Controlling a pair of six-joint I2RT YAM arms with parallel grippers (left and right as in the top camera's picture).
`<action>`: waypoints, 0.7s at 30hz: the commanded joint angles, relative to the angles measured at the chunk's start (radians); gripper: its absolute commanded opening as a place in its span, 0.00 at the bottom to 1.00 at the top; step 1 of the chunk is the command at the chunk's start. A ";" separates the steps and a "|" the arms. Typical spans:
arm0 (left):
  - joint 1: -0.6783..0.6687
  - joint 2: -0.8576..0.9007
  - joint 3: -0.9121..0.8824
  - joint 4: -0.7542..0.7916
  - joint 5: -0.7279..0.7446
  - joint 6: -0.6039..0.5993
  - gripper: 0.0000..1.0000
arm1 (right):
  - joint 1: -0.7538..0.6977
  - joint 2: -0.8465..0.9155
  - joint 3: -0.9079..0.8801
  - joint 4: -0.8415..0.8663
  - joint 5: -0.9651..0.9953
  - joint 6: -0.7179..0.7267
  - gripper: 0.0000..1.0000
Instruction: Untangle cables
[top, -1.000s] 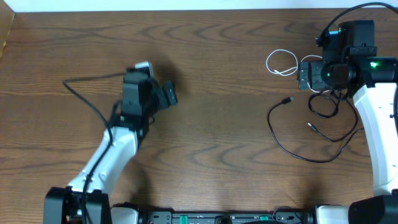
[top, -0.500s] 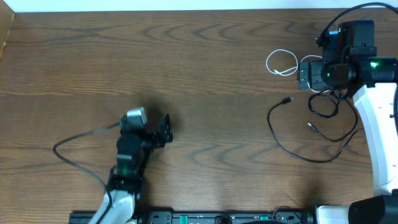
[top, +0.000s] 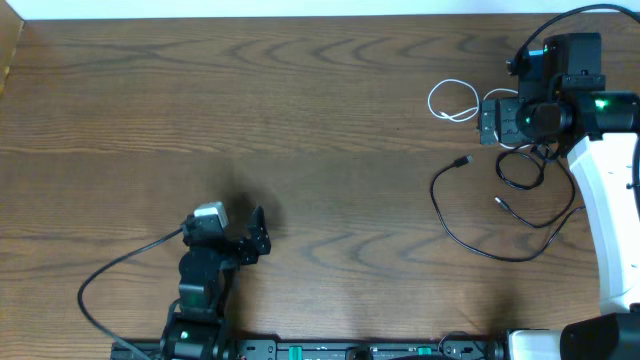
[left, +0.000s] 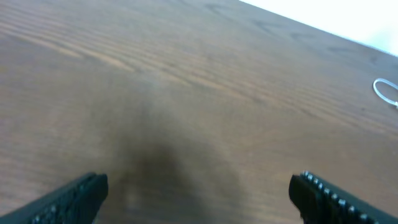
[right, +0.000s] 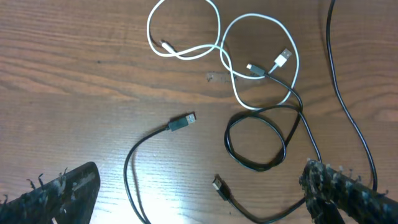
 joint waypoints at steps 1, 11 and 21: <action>0.000 -0.150 -0.002 -0.119 -0.046 0.019 0.98 | 0.005 -0.001 -0.003 -0.001 -0.006 0.013 0.99; 0.000 -0.421 -0.002 -0.167 -0.040 0.032 0.98 | 0.004 -0.001 -0.003 -0.001 -0.006 0.013 0.99; 0.000 -0.412 -0.002 -0.165 -0.031 0.032 0.98 | 0.004 -0.001 -0.003 -0.001 -0.006 0.013 0.99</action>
